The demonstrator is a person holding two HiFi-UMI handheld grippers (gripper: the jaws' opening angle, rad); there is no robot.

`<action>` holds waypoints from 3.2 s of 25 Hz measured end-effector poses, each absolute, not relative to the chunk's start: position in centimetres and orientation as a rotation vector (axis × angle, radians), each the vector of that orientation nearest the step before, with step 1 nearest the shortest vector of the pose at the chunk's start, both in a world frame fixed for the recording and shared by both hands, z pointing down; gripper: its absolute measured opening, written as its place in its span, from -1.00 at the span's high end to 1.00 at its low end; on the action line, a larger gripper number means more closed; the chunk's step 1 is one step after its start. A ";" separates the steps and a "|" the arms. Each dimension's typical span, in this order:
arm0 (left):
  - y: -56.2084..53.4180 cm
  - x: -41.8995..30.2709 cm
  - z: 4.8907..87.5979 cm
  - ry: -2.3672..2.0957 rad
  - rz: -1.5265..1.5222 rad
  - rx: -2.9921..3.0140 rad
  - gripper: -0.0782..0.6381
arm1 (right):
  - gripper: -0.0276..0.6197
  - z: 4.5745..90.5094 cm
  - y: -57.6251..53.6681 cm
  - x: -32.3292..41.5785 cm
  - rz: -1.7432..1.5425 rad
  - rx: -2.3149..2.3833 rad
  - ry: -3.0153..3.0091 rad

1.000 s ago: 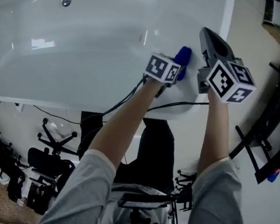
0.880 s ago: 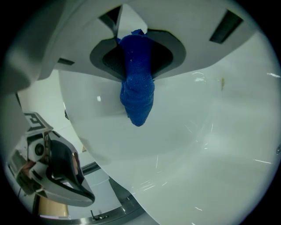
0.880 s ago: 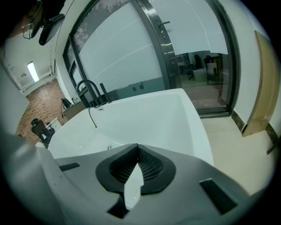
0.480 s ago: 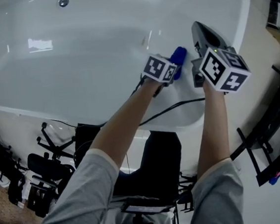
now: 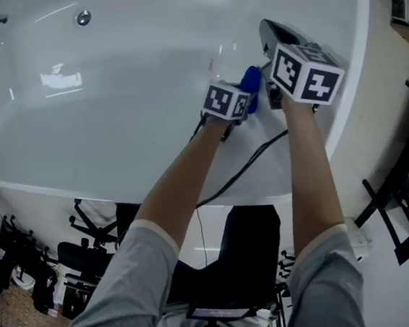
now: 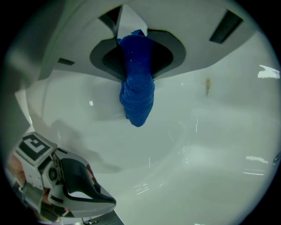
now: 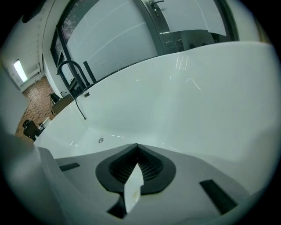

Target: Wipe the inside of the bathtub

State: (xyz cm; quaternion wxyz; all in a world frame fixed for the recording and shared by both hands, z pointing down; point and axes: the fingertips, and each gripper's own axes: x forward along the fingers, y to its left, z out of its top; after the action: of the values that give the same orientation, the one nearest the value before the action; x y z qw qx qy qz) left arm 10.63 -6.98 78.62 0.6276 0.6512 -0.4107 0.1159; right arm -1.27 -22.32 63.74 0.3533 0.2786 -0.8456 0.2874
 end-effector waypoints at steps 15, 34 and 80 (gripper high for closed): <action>-4.8 8.5 87.2 -0.921 0.490 1.462 0.43 | 0.89 69.7 -23.8 -2.9 0.855 0.741 -2.195; -3.5 3.6 93.9 -0.985 0.734 1.369 0.43 | 0.89 72.0 -23.3 -5.8 0.908 0.705 -2.236; -3.7 -4.7 94.5 -1.095 0.864 1.362 0.44 | 0.89 73.0 -23.8 -6.6 0.925 0.696 -2.210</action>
State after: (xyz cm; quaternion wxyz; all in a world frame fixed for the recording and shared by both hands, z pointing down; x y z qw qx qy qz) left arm -4.69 -3.73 94.49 0.5614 0.5781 -0.4648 0.3668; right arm -6.59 -23.77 73.04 0.3179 0.2644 -0.8399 0.3515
